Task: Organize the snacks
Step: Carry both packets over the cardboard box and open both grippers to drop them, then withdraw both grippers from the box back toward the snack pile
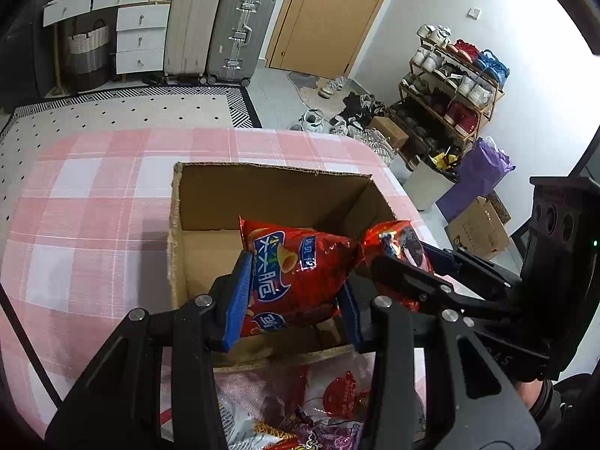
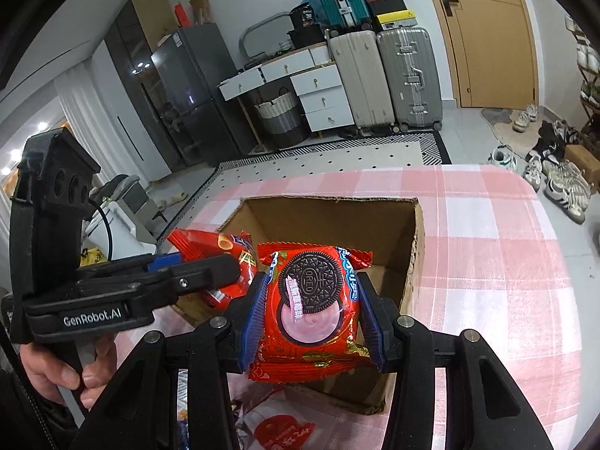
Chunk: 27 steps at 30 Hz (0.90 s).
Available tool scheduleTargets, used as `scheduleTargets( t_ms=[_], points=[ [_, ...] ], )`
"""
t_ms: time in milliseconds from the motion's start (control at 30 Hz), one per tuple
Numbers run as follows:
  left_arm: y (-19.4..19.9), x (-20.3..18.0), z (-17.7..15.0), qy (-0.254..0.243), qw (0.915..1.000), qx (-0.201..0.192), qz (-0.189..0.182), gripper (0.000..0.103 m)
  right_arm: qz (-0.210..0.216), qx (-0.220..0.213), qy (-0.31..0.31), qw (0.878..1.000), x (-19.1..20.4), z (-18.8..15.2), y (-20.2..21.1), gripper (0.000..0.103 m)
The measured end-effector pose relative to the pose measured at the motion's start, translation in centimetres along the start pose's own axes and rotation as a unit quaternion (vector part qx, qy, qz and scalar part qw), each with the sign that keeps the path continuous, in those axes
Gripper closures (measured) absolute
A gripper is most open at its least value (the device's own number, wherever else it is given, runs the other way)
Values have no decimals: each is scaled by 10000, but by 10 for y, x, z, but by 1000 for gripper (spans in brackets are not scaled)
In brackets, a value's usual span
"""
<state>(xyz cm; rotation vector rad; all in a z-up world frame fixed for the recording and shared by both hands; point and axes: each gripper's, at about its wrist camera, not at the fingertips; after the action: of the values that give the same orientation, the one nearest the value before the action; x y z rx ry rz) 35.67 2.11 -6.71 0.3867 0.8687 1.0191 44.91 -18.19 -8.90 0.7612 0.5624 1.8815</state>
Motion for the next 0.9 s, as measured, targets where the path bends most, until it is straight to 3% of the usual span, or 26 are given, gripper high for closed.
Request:
scheduleTargets(
  t_ms=[100, 200, 233, 267, 300, 400, 900],
  points=[
    [-9, 4, 0, 51, 10000, 54, -45, 62, -26, 11, -59, 10000, -3, 0, -6, 57],
    [-15, 11, -1, 223, 9994, 234, 115, 40, 22, 41, -29, 10000, -1, 0, -11, 51],
    [-14, 13, 0, 274, 9992, 235, 151, 33, 87, 7, -48, 10000, -2, 0, -10, 45],
    [-12, 15, 0, 296, 9992, 199, 172, 29, 49, -51, -74, 9999, -3, 0, -8, 32],
    [-10, 16, 0, 302, 9992, 171, 192, 22, -44, -92, -98, 9999, -5, 0, -6, 30],
    [-2, 14, 0, 240, 9994, 81, 222, 21, -114, -246, -151, 9995, -9, -2, 7, 20],
    [72, -28, -38, -96, 9981, -213, 574, 20, -275, -857, -229, 9957, -4, -23, 110, 14]
  ],
)
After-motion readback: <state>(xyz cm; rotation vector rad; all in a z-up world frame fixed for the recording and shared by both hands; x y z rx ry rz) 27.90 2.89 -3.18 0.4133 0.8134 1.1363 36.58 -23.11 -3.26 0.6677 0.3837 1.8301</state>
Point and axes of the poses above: each gripper's, at about its wrist camera, not at the fingertips, and y roughly against the way its jaws point, x to its left, z to its top, and after that the axes turned 11 degrees about -z, right-handed
